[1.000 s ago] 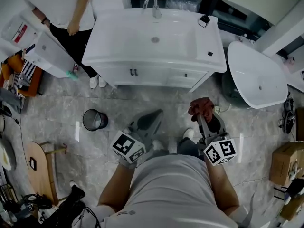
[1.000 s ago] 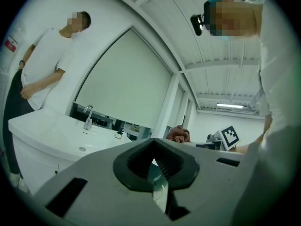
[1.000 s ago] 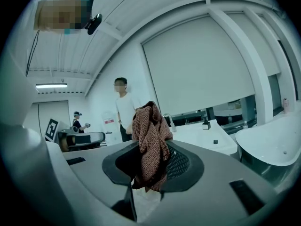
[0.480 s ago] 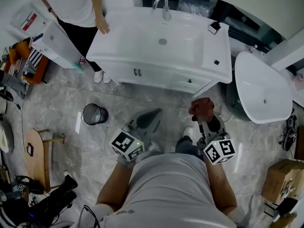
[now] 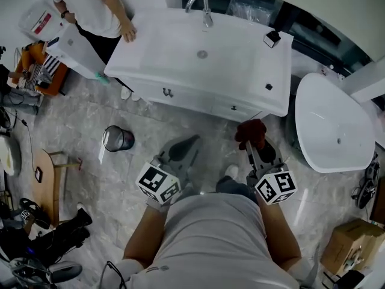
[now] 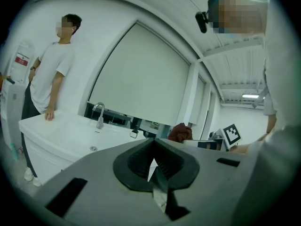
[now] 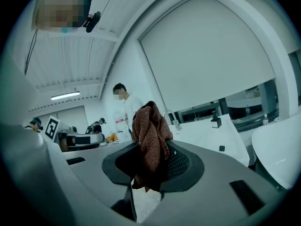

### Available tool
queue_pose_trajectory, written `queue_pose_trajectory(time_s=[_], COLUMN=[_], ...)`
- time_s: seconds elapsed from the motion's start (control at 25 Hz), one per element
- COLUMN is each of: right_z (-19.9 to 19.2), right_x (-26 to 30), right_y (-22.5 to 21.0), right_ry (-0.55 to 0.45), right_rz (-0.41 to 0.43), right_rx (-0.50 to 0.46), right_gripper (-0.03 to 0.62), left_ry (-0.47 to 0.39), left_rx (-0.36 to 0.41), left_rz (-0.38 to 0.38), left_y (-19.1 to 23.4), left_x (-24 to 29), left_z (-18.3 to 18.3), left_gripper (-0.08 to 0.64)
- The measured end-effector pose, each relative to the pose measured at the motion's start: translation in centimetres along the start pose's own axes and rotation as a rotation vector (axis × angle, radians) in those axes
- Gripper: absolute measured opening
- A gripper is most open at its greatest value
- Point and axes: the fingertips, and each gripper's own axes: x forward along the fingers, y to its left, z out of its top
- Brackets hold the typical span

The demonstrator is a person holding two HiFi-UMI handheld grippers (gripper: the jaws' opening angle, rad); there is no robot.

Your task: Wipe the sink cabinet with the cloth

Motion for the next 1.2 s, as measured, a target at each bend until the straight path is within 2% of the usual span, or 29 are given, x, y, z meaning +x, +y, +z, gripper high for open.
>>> queue_pose_trajectory(time_s=[0.48, 0.72, 1.0, 1.2], right_z=[0.3, -0.6, -2.6, -6.6], right_x=[-0.1, 1.1, 3.7, 7.1], right_y=[-5.8, -6.4, -5.5, -5.4], right_ry=[0.058, 0.106, 0.144, 0.158], right_rz=[0.137, 0.179, 0.181, 0.174], right_rx=[0.017, 0.019, 0.060, 0.053], right_gripper=[0.121, 0.121, 0.121, 0.121], left_ry=[0.004, 0.013, 0.022, 0.032], left_rx=[-0.012, -0.021, -0.043, -0.056], left_rz=[0.139, 0.158, 0.172, 0.167], left_y=[-3.0, -3.3, -0.2, 3.8], left_x=[5.6, 6.5, 6.3, 6.5], left_z=[-1.6, -2.5, -3.6, -7.2], left_gripper=[0.011, 0.011, 0.012, 0.012])
